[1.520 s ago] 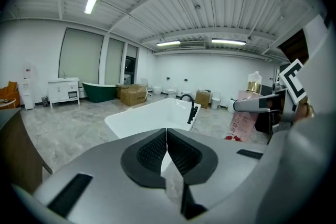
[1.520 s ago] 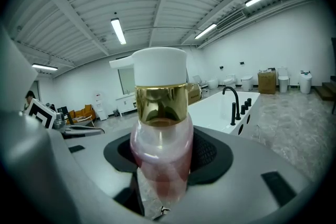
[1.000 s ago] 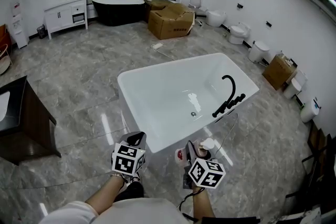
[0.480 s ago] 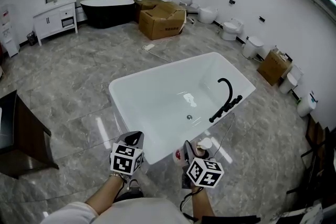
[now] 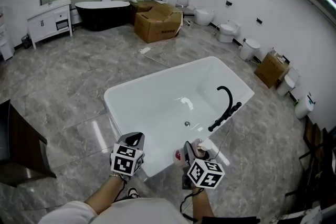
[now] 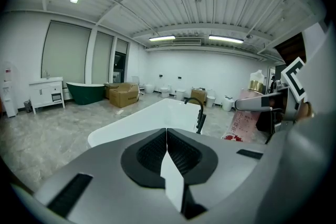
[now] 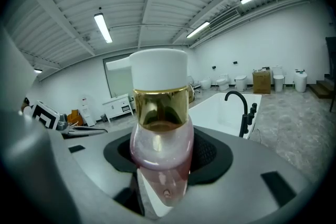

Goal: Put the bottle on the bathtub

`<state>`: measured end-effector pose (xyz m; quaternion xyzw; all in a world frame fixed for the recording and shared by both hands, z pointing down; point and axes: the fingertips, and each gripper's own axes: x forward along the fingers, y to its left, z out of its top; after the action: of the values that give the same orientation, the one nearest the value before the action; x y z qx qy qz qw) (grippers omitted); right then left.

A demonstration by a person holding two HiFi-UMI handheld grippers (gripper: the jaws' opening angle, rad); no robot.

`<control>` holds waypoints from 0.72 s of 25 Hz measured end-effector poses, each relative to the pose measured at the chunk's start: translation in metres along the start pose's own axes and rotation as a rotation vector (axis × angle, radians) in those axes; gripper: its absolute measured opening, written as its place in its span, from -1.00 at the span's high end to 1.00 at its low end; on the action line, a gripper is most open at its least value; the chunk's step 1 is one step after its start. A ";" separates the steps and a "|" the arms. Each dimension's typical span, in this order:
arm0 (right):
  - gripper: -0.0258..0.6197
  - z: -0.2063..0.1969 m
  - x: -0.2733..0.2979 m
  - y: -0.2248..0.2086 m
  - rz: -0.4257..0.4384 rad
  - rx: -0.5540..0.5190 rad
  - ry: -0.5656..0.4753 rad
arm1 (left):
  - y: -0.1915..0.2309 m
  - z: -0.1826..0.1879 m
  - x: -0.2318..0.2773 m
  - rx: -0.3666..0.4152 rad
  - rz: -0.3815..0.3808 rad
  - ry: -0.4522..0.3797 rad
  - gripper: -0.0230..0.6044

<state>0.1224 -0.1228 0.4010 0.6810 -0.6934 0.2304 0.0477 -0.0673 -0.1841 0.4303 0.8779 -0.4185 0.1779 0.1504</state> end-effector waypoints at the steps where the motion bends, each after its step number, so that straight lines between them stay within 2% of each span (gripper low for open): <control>1: 0.21 0.002 0.004 0.000 -0.003 -0.001 0.001 | 0.002 0.002 0.003 0.000 -0.003 0.000 0.87; 8: 0.21 0.011 0.025 0.003 -0.020 0.002 -0.001 | 0.025 0.010 0.023 -0.010 -0.009 0.005 0.87; 18: 0.21 -0.012 0.040 -0.013 -0.028 0.016 0.050 | 0.028 -0.023 0.045 -0.074 0.013 0.057 0.87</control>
<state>0.1295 -0.1552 0.4303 0.6850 -0.6806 0.2523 0.0626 -0.0674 -0.2223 0.4733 0.8635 -0.4260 0.1882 0.1934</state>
